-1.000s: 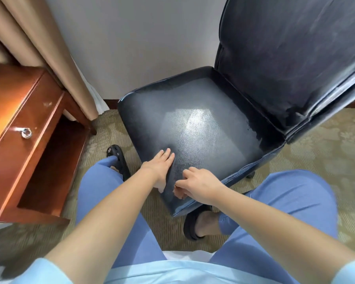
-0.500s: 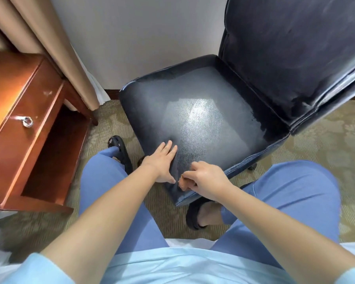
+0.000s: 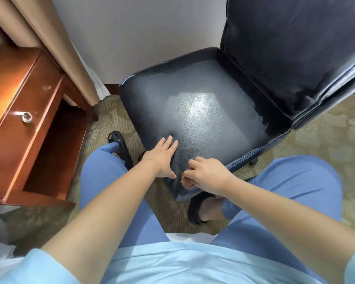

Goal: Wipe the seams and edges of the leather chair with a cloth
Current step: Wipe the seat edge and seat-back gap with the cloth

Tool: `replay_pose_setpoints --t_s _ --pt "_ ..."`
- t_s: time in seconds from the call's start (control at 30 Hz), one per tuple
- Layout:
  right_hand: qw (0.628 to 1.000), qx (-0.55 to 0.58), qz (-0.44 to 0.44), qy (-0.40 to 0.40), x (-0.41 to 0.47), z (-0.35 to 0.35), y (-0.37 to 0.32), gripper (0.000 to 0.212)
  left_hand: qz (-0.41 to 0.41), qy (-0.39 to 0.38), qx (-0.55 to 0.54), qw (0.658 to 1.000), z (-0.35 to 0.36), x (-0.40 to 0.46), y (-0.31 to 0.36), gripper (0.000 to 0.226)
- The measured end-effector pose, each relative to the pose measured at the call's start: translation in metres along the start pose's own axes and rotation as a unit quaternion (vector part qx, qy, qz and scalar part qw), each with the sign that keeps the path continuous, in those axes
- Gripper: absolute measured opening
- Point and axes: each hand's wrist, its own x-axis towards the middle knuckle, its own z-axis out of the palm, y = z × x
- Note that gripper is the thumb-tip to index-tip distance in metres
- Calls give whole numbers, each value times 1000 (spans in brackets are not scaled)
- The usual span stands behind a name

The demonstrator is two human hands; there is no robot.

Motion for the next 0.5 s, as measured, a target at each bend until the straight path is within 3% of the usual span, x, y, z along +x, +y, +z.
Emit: replay_pose_setpoints --t_s 0.3,0.5 --pt "986 -89 -115 -87 6 31 -57 19 -8 -1 14 1000 1 2 0 117" --pt "995 -74 -72 9 -8 17 -21 6 0 4 14 1000 3 4 0 118"
